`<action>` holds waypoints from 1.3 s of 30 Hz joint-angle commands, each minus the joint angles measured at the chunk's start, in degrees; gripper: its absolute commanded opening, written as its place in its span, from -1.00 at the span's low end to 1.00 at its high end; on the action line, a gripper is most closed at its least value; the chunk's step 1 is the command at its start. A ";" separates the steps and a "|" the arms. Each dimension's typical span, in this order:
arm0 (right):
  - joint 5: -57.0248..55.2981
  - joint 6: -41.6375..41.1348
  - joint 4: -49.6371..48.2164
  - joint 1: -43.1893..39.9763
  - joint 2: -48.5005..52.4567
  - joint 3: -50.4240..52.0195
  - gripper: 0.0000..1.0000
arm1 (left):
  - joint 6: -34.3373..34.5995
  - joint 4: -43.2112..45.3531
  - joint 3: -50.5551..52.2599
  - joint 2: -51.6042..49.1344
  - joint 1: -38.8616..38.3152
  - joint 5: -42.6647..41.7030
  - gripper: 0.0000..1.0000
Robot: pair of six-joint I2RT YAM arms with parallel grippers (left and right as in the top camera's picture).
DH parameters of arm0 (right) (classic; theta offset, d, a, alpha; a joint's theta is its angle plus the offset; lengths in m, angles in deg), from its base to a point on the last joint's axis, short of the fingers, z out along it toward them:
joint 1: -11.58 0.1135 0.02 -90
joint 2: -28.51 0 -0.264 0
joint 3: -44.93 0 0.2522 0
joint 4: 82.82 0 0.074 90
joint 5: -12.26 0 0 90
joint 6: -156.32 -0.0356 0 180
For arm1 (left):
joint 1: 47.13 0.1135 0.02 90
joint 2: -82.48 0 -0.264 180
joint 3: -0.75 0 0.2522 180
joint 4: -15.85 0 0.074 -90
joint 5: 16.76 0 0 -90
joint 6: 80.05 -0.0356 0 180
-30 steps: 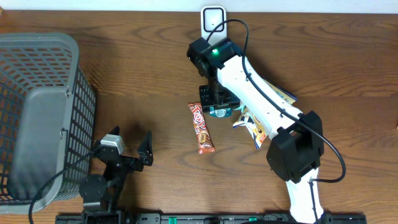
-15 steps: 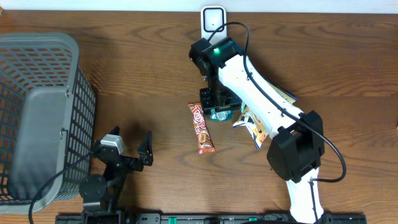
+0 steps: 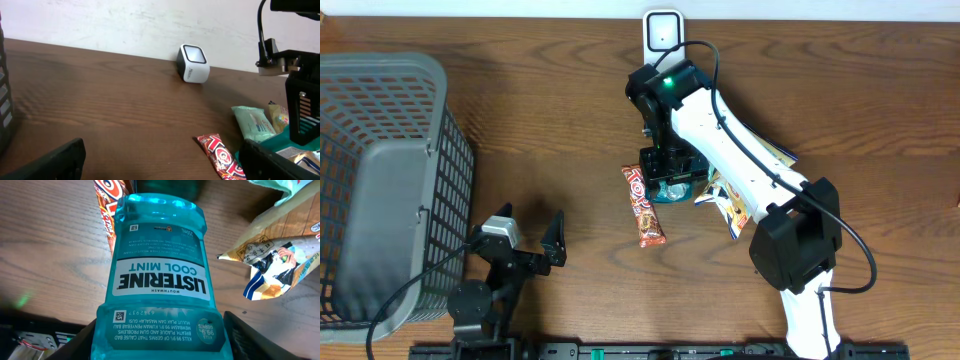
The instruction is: Scan the item barcode
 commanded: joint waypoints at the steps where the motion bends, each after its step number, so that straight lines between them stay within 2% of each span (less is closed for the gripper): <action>1: 0.74 1.14 0.52 0.09 -0.11 1.60 0.06 | 0.52 -1.68 0.96 0.39 -0.28 -0.09 0.96; 9: 0.76 4.96 2.45 -0.37 -0.11 4.13 -0.06 | 0.52 -1.68 0.96 0.39 -0.28 -0.09 0.96; 13: 0.98 4.96 2.40 -0.59 -0.11 4.13 0.06 | 0.52 -1.68 0.96 0.39 -0.28 -0.09 0.96; 17: 0.96 4.98 1.99 -0.59 -0.11 4.13 0.39 | 0.52 -1.68 0.96 0.39 -0.28 -0.09 0.96; 22: 0.98 4.96 -0.26 -0.83 -0.11 4.13 0.60 | 0.52 -1.68 0.96 0.39 -0.28 -0.09 0.96; 31: 1.22 4.96 -2.80 -2.82 -0.11 4.11 0.73 | 0.52 -1.68 0.96 0.39 -0.28 -0.09 0.96; 39: 1.42 4.96 -3.89 -4.17 -0.11 4.11 0.75 | 0.52 -1.68 0.96 0.39 -0.28 -0.09 0.96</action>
